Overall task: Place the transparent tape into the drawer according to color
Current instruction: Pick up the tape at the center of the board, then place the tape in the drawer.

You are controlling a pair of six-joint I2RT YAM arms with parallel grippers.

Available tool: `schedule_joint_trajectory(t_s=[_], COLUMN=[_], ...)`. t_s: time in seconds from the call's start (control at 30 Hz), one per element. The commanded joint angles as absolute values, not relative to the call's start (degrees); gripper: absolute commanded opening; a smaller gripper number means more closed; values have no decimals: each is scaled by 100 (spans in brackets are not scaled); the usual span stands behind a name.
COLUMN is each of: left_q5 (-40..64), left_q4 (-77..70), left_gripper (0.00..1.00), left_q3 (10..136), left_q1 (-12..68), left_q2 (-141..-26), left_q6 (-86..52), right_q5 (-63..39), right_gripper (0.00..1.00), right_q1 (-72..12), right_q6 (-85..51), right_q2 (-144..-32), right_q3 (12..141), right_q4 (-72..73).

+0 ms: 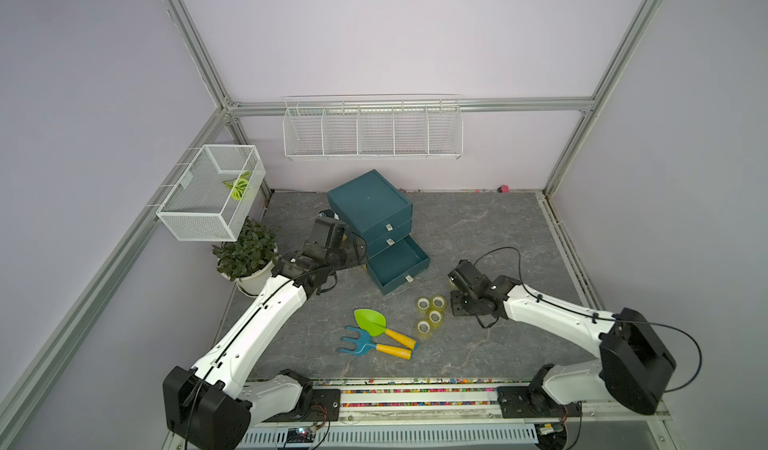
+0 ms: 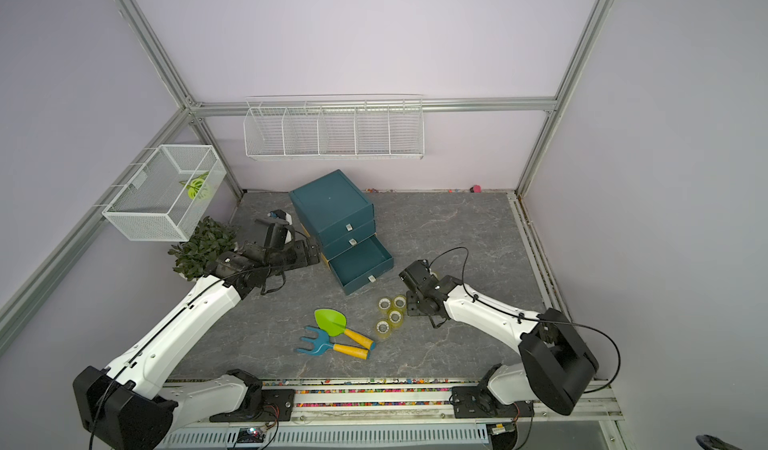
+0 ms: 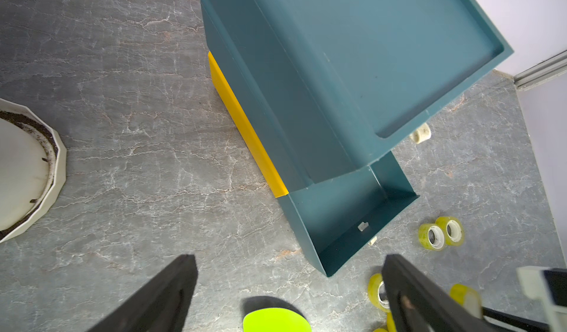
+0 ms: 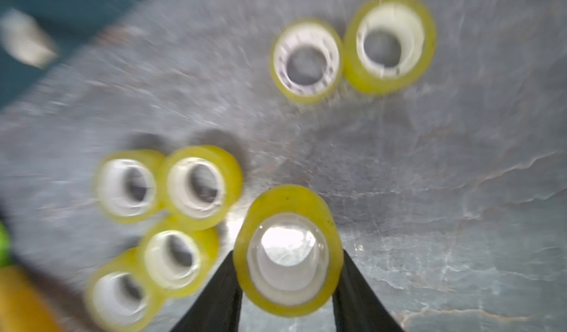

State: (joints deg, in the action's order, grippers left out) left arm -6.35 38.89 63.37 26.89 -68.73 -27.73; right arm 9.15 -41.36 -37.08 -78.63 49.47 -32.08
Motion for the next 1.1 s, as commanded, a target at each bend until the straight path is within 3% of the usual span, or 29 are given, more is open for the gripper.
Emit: schedule_joint_trajectory(t_s=[0.0, 0.37, 0.57, 0.77, 1.07], left_q5=[-635, -580, -539, -462, -234], left_q4=[3812, 3830, 3831, 3850, 3938], left_gripper=[100, 100, 100, 100, 100], left_q3=[6240, 6214, 6214, 6223, 6361], left_q1=[2672, 2672, 2672, 2673, 2698], left_q2=[-6926, -6935, -6974, -7022, -7076], left_q6=[-2672, -2657, -2646, -2593, -2549], right_q5=[463, 0, 73, 60, 155], right_gripper=[28, 29, 32, 54, 58], right_q1=[-4131, -4095, -4027, -3999, -4000], right_q6=[-3141, -2721, -2719, -2795, -2920], right_q2=[-7867, -10182, -10968, -11172, -10631], right_q3=[5488, 7990, 8563, 8659, 8358], right_q4=[-3042, -2758, -2750, -2692, -2560])
